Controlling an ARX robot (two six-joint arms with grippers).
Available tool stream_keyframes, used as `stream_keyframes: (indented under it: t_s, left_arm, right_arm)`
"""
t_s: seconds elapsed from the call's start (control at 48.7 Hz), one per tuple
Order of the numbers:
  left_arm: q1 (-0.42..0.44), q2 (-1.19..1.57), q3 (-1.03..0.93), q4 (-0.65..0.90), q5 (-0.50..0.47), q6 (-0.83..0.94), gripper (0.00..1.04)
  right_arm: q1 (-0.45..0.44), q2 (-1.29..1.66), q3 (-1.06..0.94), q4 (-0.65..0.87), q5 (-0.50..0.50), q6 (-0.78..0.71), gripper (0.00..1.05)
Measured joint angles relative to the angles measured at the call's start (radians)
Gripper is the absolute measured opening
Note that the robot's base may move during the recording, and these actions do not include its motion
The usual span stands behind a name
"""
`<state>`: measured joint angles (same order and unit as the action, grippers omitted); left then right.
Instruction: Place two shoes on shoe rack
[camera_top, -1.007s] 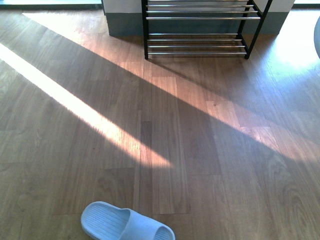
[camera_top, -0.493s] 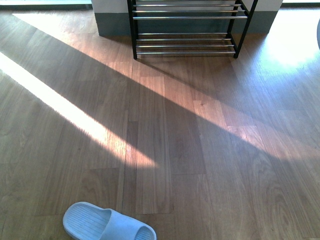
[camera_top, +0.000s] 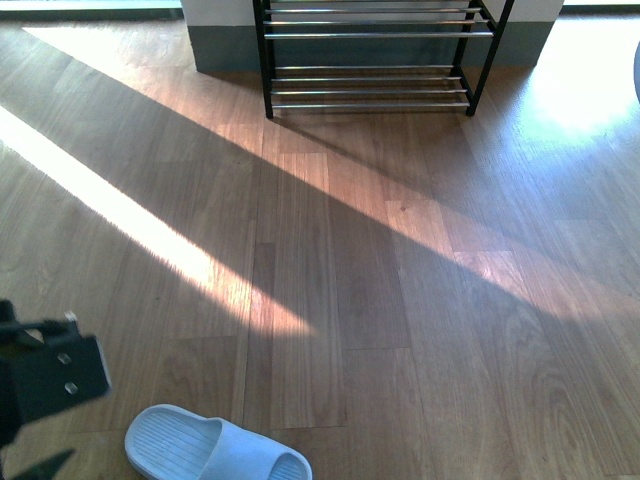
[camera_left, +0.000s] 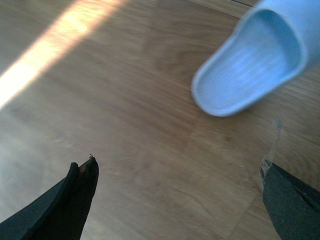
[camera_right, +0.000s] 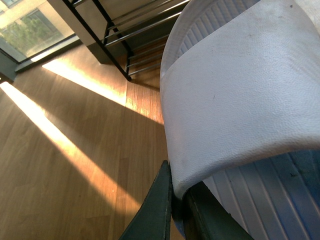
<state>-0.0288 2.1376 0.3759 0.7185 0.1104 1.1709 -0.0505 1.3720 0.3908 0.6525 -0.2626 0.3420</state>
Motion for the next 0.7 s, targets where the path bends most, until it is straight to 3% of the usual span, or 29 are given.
stream_keyframes:
  t_s: [0.308, 0.699]
  left_arm:
    - [-0.114, 0.479, 0.257, -0.063, 0.092, -0.040, 0.95]
    - [-0.153, 0.687, 0.409, -0.093, 0.150, -0.125, 0.95]
  right_arm:
    - [0.000, 0.000, 0.000, 0.000, 0.000, 0.000, 0.02]
    - [0.000, 0.000, 0.000, 0.000, 0.000, 0.000, 0.02]
